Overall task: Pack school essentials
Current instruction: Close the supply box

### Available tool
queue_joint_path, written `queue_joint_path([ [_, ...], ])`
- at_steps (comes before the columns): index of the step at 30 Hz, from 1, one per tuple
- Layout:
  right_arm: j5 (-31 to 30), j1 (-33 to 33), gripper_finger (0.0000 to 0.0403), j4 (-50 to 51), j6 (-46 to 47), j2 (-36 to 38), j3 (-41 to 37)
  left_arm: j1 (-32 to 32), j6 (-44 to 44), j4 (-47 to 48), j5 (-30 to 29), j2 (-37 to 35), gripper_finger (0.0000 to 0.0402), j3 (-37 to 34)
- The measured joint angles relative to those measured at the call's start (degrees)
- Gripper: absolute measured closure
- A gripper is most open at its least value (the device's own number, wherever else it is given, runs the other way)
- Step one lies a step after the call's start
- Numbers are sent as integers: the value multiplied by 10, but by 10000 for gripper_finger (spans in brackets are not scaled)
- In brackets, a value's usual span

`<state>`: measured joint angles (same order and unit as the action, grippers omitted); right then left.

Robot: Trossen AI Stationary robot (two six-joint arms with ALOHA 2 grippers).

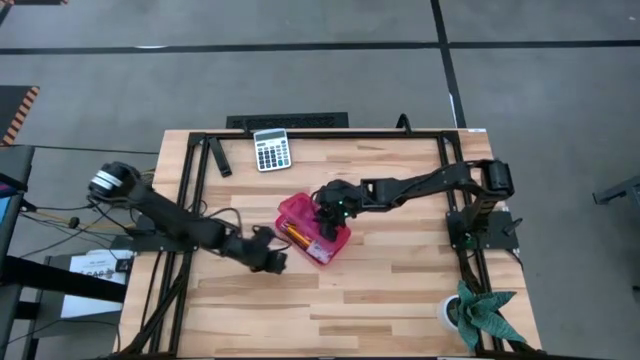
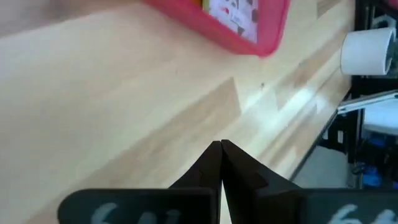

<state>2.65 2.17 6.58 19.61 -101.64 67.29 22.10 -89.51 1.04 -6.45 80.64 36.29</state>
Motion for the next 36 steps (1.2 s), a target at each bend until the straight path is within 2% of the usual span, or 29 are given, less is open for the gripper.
queue_joint_path([
  [3,3,-10,301,-19,0,-22,0,30,-45,91,-43,-53,401,0],
  [7,3,-27,301,-26,-1,-61,0,55,-91,154,-112,-92,401,0],
  [15,-12,-42,301,-11,1,-129,8,50,-71,151,-182,-87,401,0],
  [19,-12,-44,301,-6,1,-126,8,29,-30,176,-214,-87,401,0],
  [25,-37,-45,301,51,0,-47,-3,-21,38,223,-296,-96,401,0],
  [31,-66,-54,301,92,21,25,-2,-106,164,169,-286,-82,401,0],
  [36,-62,-111,301,172,80,41,-2,-173,243,92,-214,-28,401,0],
])
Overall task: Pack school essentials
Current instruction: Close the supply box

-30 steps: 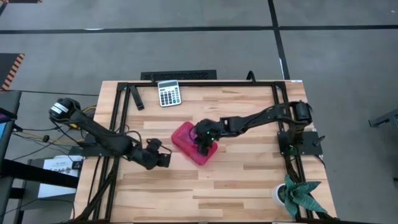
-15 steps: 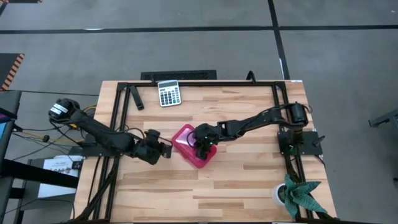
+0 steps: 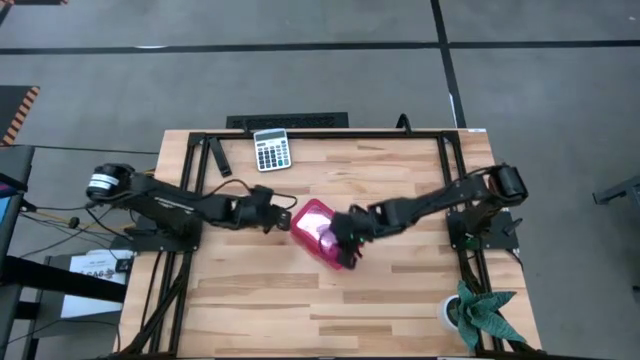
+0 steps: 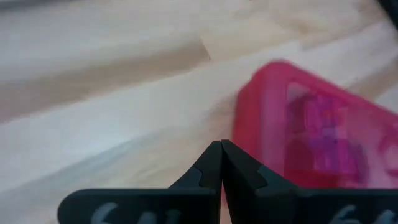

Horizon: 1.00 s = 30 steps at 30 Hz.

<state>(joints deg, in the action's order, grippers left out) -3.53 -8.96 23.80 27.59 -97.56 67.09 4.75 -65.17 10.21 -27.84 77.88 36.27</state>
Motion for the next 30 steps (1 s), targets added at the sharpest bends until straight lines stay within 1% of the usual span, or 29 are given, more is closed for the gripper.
queue_joint_path([
  [2,0,-26,301,26,25,0,0,-14,9,-22,35,27,401,0],
  [5,-11,-53,301,50,67,0,0,-19,8,-57,65,61,401,0],
  [8,-10,-61,301,93,108,3,0,-17,7,-100,94,90,401,0],
  [12,-11,-67,301,128,130,3,-6,-5,-11,-152,122,118,401,0],
  [15,-11,-69,301,156,145,4,-16,16,-38,-165,135,133,401,0],
  [18,-27,-68,301,196,153,-1,-18,47,-70,-172,130,138,401,0],
  [21,-65,-72,301,218,132,-4,-18,81,-108,-180,102,138,401,0],
  [23,-87,-72,301,216,116,-7,-18,99,-125,-184,76,138,402,0],
  [25,-107,-69,301,216,102,-8,-19,111,-144,-184,63,138,401,0],
  [30,-129,-46,301,212,74,-9,-20,128,-163,-184,51,138,402,-1],
])
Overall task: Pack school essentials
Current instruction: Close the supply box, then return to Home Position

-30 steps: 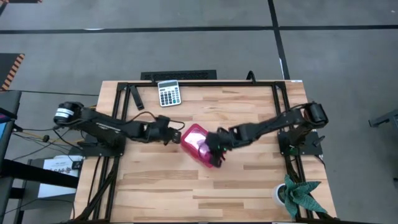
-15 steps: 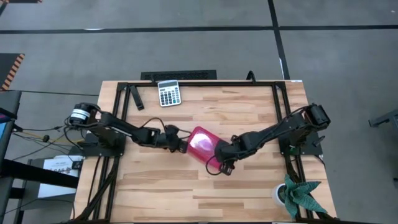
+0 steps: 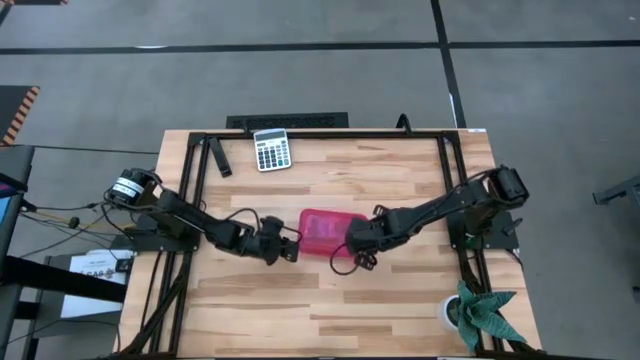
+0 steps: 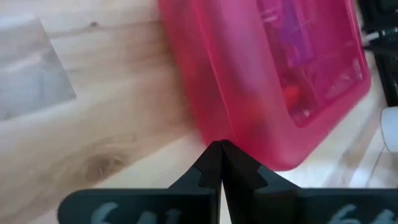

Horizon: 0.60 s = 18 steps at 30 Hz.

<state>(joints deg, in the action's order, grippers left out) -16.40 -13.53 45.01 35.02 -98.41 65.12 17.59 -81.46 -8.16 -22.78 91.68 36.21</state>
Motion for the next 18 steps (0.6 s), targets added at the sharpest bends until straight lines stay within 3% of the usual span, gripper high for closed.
queue_joint_path([
  [8,8,5,301,-3,-10,56,-1,5,10,11,47,-17,401,1],
  [13,12,-3,301,2,-10,138,-1,-5,35,96,68,-60,401,1],
  [15,-12,-19,301,6,-9,188,-1,-6,57,123,72,-94,401,0],
  [18,-99,-65,301,26,-5,284,0,-4,118,128,53,-185,401,0],
])
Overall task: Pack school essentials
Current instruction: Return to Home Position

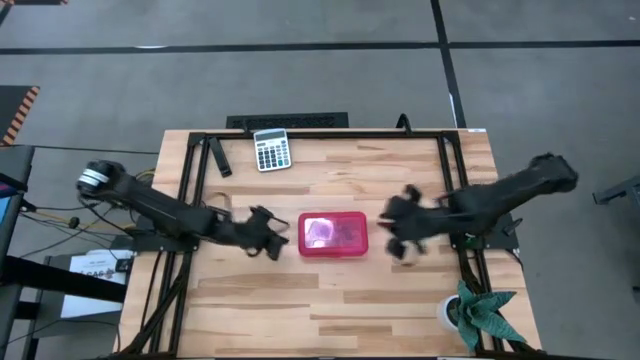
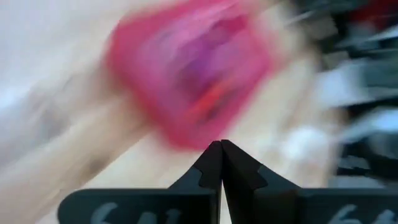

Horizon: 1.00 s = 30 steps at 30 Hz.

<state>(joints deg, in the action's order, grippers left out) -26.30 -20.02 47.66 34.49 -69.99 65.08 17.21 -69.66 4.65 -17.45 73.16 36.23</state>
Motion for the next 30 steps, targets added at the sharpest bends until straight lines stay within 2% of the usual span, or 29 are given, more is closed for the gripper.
queue_joint_path([
  [4,-141,-77,301,47,-5,126,0,2,172,-17,-26,-163,401,1],
  [8,-266,-156,301,62,-5,221,-48,5,374,25,-53,-312,402,1],
  [12,-321,-219,301,66,11,316,-117,5,397,48,-103,-442,401,0],
  [18,-416,-272,301,42,78,448,-210,1,429,118,-97,-588,401,-1],
  [20,-435,-286,301,-13,72,482,-247,1,429,119,-87,-622,401,-18],
  [22,-457,-294,301,-119,46,504,-294,1,421,113,-86,-651,401,-49],
  [24,-451,-297,301,-261,-12,509,-344,1,408,87,-85,-673,401,-89],
  [27,-373,-292,301,-471,-108,487,-409,1,386,27,-63,-705,401,-160],
  [30,-308,-259,301,-628,-173,441,-433,1,372,-26,-40,-732,402,-213],
])
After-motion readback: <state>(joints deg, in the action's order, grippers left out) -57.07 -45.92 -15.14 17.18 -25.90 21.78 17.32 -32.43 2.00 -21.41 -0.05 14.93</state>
